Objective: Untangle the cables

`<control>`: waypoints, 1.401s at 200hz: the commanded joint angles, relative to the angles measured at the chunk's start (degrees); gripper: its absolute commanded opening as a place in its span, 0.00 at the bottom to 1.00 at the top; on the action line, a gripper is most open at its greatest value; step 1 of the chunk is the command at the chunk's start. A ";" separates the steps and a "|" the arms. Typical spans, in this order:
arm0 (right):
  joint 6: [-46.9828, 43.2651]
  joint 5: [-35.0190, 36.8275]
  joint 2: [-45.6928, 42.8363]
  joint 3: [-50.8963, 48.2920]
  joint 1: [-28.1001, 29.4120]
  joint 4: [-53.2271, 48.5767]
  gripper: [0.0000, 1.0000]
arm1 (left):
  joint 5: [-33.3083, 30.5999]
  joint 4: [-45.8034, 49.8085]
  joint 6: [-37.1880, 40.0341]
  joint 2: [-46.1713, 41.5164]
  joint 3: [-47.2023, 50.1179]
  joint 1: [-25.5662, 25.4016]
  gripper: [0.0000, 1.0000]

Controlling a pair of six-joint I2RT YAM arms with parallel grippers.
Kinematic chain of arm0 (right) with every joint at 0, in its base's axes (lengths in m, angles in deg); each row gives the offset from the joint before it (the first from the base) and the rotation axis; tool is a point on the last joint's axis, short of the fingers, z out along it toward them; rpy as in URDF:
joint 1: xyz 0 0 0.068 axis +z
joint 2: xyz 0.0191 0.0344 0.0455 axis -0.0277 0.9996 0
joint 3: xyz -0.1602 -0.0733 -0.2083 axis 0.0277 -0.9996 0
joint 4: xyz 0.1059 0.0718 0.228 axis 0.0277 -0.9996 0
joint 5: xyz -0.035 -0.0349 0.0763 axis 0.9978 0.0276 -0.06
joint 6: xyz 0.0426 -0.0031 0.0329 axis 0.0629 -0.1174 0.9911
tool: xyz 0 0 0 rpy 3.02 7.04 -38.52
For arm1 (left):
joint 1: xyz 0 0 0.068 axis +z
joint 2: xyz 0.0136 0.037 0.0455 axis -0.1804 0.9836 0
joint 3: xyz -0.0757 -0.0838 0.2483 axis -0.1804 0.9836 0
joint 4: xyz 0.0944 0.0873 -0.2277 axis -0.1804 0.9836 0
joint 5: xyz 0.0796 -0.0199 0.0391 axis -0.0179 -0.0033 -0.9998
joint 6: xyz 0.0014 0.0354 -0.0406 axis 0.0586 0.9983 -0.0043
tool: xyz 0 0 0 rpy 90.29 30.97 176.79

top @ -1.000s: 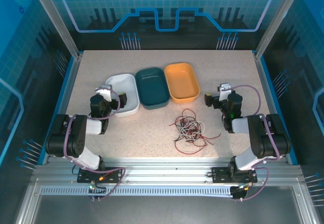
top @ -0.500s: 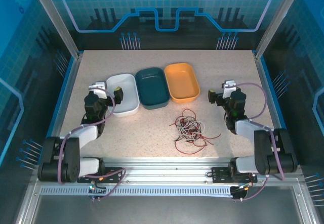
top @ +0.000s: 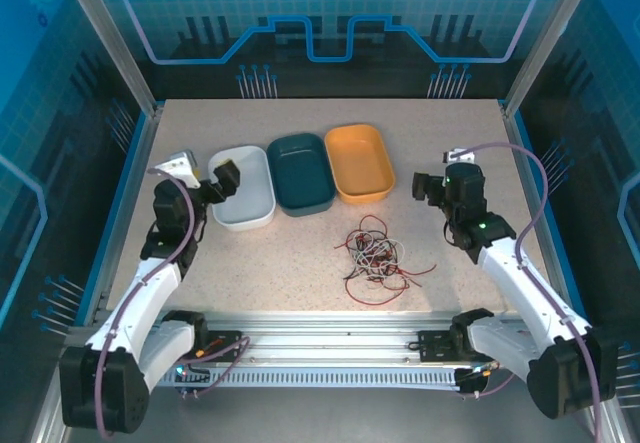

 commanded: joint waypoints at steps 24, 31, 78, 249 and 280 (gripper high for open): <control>11.14 -3.62 -2.82 0.03 7.66 -24.38 1.00 | 0.75 8.99 -2.55 -3.11 -1.28 -17.08 0.99; 12.04 -5.34 -3.80 -0.97 8.41 -24.88 0.99 | 0.58 8.95 -2.43 -3.27 -0.98 -19.51 0.99; 17.52 -18.12 -9.14 -8.09 9.65 -23.29 0.81 | -0.22 2.44 -3.04 1.20 1.59 -32.84 0.99; 26.88 -27.06 -6.45 -18.34 10.70 -8.56 0.50 | 11.84 -8.28 -8.52 35.89 -7.63 -40.27 0.93; 27.27 -27.04 -4.69 -17.95 11.05 -6.94 0.46 | 10.67 -6.86 -6.15 39.05 -9.84 -41.26 0.86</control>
